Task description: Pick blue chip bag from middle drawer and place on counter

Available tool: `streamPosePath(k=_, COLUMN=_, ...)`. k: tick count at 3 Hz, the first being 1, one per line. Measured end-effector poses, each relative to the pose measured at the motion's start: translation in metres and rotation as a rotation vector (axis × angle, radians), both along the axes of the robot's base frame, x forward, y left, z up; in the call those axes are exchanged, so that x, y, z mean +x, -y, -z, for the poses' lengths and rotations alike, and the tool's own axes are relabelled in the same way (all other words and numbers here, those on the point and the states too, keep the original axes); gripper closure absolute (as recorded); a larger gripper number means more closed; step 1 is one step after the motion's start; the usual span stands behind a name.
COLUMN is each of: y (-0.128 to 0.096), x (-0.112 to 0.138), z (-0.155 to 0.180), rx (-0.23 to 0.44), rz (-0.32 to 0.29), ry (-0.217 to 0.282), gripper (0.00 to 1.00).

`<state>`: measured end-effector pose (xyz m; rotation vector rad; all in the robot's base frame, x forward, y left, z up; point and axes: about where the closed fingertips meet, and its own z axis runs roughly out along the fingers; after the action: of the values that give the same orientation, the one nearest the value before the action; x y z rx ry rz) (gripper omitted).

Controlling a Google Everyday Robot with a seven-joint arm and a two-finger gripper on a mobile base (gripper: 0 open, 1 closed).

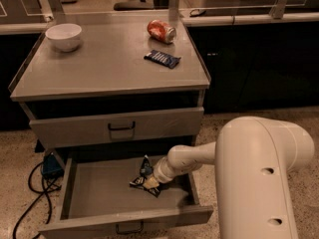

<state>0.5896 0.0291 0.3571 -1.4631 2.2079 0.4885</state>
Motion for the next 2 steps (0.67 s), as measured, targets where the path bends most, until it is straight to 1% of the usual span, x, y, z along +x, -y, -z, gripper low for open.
streamPosePath(k=1, y=0.000, x=0.000, z=0.000, rx=0.000, rz=0.000, ry=0.000, gripper=1.00)
streamPosePath(k=2, y=0.002, x=-0.012, z=-0.026, rx=-0.022, rz=0.013, ry=0.005, gripper=1.00)
